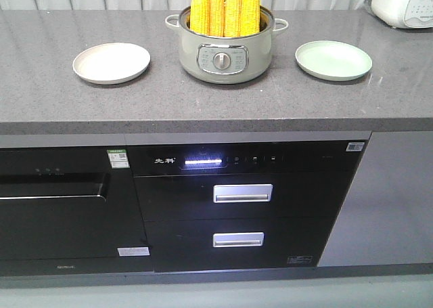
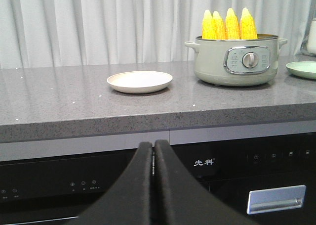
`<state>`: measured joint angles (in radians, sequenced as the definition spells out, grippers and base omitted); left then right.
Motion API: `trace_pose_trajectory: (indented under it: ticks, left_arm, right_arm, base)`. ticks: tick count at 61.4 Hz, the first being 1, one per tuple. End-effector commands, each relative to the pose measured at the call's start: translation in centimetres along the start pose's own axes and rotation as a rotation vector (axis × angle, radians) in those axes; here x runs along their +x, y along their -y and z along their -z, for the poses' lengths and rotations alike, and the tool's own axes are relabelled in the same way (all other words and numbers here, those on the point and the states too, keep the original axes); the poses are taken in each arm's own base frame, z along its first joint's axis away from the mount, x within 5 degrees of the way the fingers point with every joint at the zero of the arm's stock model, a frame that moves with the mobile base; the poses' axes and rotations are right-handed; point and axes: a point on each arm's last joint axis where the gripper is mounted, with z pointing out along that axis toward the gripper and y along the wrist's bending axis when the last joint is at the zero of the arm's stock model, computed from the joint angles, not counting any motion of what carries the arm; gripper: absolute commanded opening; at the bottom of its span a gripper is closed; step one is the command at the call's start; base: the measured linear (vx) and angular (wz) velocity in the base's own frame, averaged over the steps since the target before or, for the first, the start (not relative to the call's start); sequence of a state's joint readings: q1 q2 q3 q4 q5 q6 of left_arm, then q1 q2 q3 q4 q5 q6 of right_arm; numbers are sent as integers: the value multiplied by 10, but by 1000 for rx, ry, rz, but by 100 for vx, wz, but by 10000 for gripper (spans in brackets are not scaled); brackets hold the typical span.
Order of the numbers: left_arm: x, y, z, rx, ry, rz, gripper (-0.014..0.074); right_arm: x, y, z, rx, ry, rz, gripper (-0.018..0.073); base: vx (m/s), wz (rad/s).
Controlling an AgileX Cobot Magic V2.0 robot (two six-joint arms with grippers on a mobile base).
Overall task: Distribute corn equally
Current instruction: 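Continue driving forward until the pot and plates are within reach, then approach the counter edge and stop in front of the corn pot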
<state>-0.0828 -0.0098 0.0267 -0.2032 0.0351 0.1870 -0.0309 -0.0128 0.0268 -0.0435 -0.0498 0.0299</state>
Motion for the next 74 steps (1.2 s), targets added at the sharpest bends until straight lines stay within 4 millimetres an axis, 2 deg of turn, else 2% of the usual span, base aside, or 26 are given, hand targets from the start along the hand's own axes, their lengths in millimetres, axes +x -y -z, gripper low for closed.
trace_pose_trajectory:
  ticks: [1, 74]
  left_arm:
    - [-6, -1, 1, -14, 84, 14, -7]
    - [-6, -1, 1, -14, 84, 14, -7]
  right_arm:
    - [-4, 0, 0, 3, 72, 16, -4]
    - [-4, 0, 0, 3, 72, 16, -4]
  base:
    - [9, -3]
    - [8, 0]
